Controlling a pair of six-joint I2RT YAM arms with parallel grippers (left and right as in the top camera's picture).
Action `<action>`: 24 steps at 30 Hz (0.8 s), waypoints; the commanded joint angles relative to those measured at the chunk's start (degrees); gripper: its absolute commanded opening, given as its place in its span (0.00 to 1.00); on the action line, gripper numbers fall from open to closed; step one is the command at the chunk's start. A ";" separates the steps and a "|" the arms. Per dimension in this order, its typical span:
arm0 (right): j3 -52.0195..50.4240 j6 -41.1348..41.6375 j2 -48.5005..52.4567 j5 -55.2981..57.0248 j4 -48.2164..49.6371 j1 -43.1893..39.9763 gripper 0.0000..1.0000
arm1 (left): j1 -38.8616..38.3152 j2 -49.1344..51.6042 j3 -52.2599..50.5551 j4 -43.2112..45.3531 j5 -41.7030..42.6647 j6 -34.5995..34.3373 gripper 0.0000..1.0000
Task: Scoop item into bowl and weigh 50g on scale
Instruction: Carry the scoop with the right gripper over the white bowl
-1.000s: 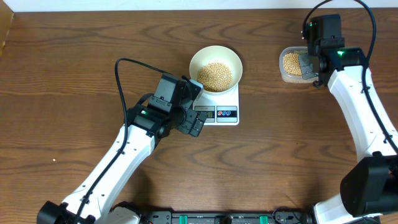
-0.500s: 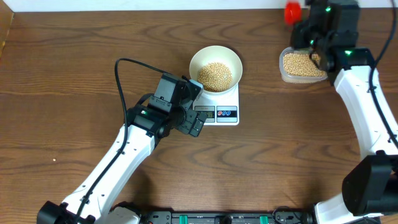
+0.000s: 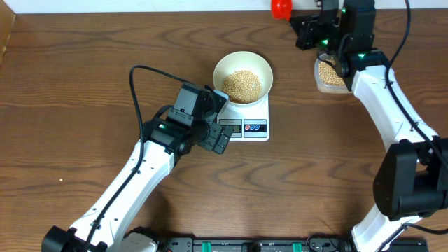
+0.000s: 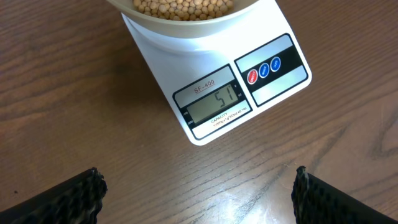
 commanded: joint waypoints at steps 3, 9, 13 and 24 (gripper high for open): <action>0.33 -8.35 -0.79 0.33 -6.86 3.13 0.01 | -0.09 0.17 0.55 -0.15 -0.33 0.79 0.98; 0.33 -13.55 -0.79 2.80 -12.70 6.58 0.01 | -0.09 0.17 0.55 -0.13 -0.33 0.79 0.98; 0.33 -14.14 -1.20 2.73 -13.40 6.84 0.01 | -0.09 0.17 0.55 -0.13 -0.33 0.79 0.98; 0.33 -22.67 -6.38 1.16 -23.37 8.04 0.01 | -0.09 0.17 0.55 -0.15 -0.33 0.79 0.98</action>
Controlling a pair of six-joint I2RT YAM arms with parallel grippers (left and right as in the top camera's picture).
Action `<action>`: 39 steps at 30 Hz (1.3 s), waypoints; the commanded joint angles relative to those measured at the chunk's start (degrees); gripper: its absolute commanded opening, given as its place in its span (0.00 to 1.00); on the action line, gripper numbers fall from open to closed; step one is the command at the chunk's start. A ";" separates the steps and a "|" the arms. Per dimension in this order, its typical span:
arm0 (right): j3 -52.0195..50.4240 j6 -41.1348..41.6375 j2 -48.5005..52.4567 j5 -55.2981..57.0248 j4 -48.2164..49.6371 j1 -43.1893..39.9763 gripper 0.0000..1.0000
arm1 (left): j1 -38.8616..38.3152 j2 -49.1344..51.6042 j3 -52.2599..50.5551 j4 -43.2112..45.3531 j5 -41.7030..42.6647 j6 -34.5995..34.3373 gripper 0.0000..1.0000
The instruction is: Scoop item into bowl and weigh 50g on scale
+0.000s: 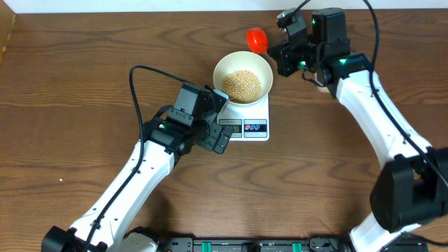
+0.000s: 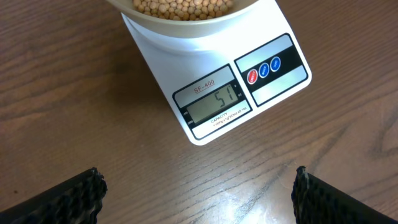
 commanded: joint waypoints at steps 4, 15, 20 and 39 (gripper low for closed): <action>0.28 -11.30 -2.38 -1.01 -9.03 2.75 0.01 | -0.09 0.17 0.55 -0.13 -0.33 0.79 0.98; 0.17 -13.46 2.56 7.65 -8.57 5.55 0.01 | -0.09 0.17 0.55 -0.15 -0.33 0.79 0.98; 0.17 -13.46 4.76 8.44 -5.64 6.32 0.01 | -0.09 0.17 0.55 -0.15 -0.33 0.76 0.98; 0.17 -13.46 9.14 14.93 -5.49 9.29 0.01 | -0.09 0.17 0.55 -0.15 -0.33 0.79 0.98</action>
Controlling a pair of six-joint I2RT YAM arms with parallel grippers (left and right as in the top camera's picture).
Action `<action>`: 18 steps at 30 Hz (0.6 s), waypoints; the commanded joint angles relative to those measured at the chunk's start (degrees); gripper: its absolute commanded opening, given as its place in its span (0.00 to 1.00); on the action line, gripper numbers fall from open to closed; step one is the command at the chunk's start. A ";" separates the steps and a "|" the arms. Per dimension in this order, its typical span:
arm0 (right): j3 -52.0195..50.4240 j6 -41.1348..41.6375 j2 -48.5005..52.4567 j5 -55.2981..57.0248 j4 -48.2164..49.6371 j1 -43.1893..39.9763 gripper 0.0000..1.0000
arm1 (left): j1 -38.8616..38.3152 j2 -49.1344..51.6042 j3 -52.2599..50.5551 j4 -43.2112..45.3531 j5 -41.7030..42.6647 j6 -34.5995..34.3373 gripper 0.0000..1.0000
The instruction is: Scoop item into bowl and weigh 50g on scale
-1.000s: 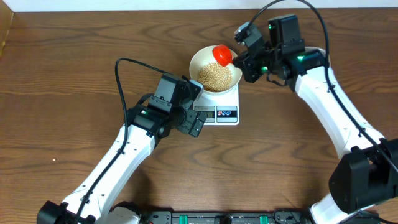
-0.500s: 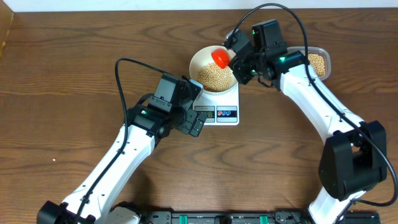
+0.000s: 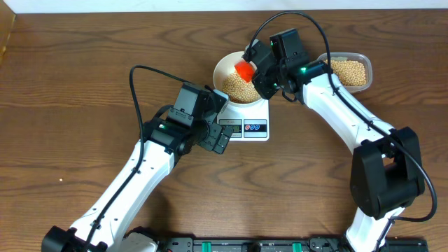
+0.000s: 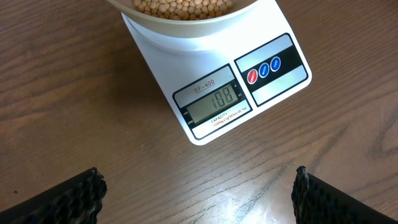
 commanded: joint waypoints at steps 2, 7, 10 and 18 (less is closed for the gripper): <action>0.17 -0.83 1.07 1.66 -1.33 0.79 0.01 | -0.09 0.17 0.55 -0.13 -0.33 0.79 0.98; 0.17 -0.83 1.07 1.27 -2.54 2.08 0.01 | -0.09 0.17 0.55 -0.11 -0.33 0.79 0.98; 0.17 -0.81 1.07 1.27 -3.48 3.08 0.01 | -0.09 0.17 0.55 -0.13 -0.33 0.79 0.98; 0.17 -0.09 1.07 -0.46 -4.22 3.32 0.01 | -0.09 0.17 0.55 -0.13 -0.33 0.79 0.98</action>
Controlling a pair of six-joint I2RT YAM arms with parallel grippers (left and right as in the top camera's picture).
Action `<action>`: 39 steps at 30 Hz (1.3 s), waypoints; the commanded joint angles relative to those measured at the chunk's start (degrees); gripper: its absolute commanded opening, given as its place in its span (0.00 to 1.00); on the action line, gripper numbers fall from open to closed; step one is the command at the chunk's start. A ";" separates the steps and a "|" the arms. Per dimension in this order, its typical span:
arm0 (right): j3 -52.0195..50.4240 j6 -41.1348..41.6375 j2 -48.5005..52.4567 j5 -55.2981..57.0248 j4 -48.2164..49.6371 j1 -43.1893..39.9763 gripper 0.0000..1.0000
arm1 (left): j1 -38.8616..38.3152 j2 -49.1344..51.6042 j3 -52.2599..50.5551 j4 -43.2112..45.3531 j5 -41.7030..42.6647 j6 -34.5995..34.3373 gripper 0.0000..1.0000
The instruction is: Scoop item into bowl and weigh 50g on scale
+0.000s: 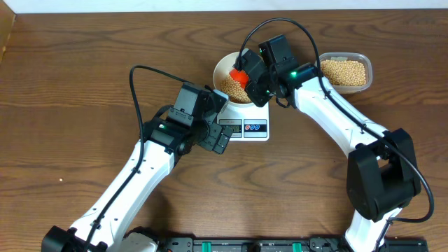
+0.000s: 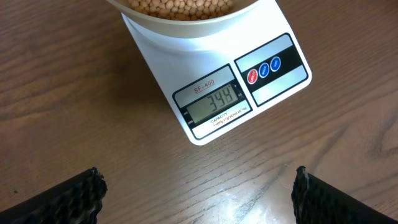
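Observation:
A cream bowl (image 1: 222, 63) of pale beans (image 1: 232, 87) stands on the white scale (image 1: 256, 129). My right gripper (image 1: 253, 78) is shut on a red scoop (image 1: 239, 74), which is down in the bowl on the beans. The scale (image 2: 281, 73) has a display (image 2: 215, 99) that reads 344. My left gripper (image 2: 199, 190) hangs open over bare table just in front of the scale, with nothing between its fingers (image 2: 68, 198). From overhead, the left gripper (image 1: 218, 138) sits at the scale's front left corner.
A clear tub of beans (image 1: 344, 71) stands at the back right, beside the right arm. The table's back edge runs just behind the bowl and the tub. A black cable loops from the left arm toward the left.
The red scoop has gone slightly left and lower into the bowl's beans. The scale reading has changed from 188 to 344. The left arm has not moved.
The right gripper first held the red scoop at the back edge by the bean tub, with the scale reading 51. Then the scoop was at the bowl's far rim, still at 51. Then it was over the bowl at 188, and now in the beans at 344.

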 commanded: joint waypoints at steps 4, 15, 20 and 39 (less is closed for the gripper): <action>0.17 3.10 1.07 -2.19 -0.02 -0.37 0.01 | -0.09 0.17 0.55 -0.13 -0.33 0.79 0.98; 0.17 10.40 1.03 -17.81 3.06 -8.46 0.01 | -0.09 0.17 0.55 -0.11 -0.33 0.79 0.98; 0.31 10.51 0.35 -18.80 3.19 -9.84 0.01 | -0.09 0.17 0.55 -0.13 -0.33 0.79 0.98; 0.31 14.14 -7.96 -22.08 4.22 -12.76 0.01 | -0.09 0.17 0.55 -0.13 -0.33 0.79 0.98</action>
